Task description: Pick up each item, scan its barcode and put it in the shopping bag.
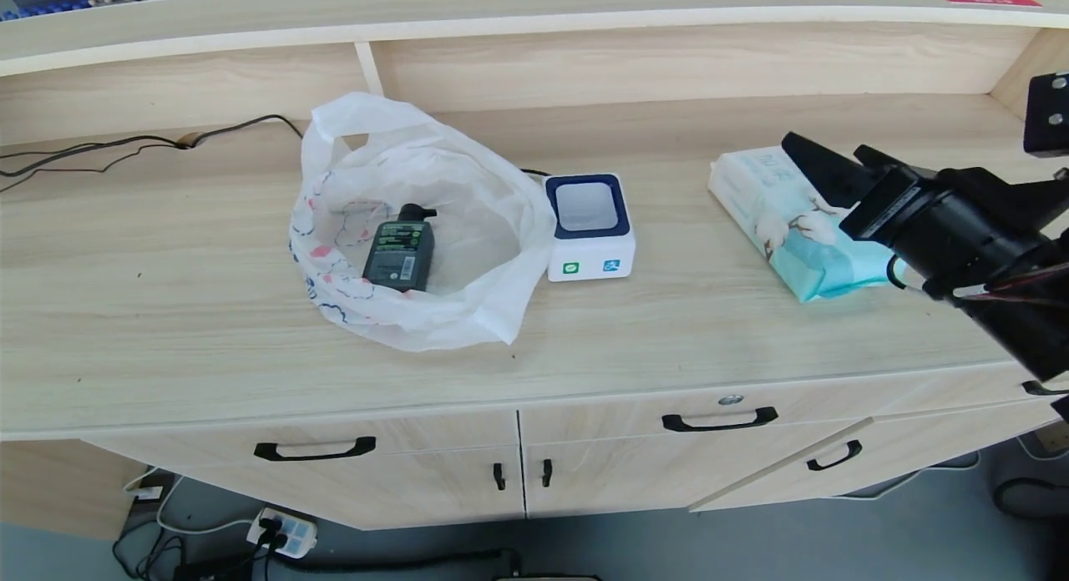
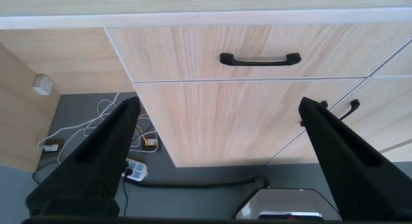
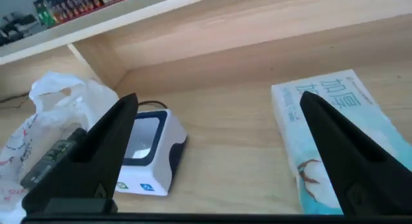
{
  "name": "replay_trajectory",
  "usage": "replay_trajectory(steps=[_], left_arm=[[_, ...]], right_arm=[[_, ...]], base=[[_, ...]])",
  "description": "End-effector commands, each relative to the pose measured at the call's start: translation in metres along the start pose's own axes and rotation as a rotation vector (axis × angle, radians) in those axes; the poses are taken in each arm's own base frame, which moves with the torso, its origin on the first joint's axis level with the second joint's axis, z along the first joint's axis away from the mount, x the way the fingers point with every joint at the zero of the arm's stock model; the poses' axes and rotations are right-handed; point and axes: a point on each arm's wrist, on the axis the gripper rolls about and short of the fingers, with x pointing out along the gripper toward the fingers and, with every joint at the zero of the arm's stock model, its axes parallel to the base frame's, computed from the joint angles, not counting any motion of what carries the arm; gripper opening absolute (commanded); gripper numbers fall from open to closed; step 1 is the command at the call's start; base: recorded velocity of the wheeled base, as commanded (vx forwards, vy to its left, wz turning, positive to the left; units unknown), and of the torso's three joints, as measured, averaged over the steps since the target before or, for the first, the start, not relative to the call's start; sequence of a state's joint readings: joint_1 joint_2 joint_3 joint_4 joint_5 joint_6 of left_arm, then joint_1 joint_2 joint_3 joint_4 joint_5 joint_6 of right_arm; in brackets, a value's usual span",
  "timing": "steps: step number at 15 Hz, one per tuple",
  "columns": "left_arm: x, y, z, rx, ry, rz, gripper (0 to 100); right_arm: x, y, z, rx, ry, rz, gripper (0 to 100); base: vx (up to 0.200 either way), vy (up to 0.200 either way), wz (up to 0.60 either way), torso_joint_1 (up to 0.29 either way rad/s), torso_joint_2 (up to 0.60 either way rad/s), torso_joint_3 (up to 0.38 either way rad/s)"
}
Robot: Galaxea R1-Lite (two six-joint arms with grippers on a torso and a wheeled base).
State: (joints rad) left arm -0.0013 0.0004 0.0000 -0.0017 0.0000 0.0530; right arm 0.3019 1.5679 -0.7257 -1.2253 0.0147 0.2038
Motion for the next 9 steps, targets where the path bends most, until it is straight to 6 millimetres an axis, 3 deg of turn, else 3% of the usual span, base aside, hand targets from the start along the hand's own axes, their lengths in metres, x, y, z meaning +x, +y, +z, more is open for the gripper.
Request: replay_trajectory(steps=[1,4,6,9], left_arm=[[0.0,0.0,0.0,0.002,0.0,0.0,100],[0.0,0.0,0.0,0.002,0.0,0.0,100],[0.0,0.0,0.0,-0.001,-0.002,0.001,100],[0.0,0.0,0.0,0.002,-0.002,0.0,100]], right_arm=[[0.015,-0.009,0.001,0.058,0.005,-0.12,100],[0.005,-0.046,-0.002,-0.099,0.145,-0.098,100],[0.006,-0.064,-0.003,-0.202,0.209,-0.021,100],[0.003,-0.086,-0.004,-0.28,0.305,-0.075,100]], base=[[0.0,0.0,0.0,0.0,0.0,0.0],[0.0,0.0,0.0,0.0,0.0,0.0],[0.0,0.0,0.0,0.0,0.0,0.0],[0.0,0.0,0.0,0.0,0.0,0.0]])
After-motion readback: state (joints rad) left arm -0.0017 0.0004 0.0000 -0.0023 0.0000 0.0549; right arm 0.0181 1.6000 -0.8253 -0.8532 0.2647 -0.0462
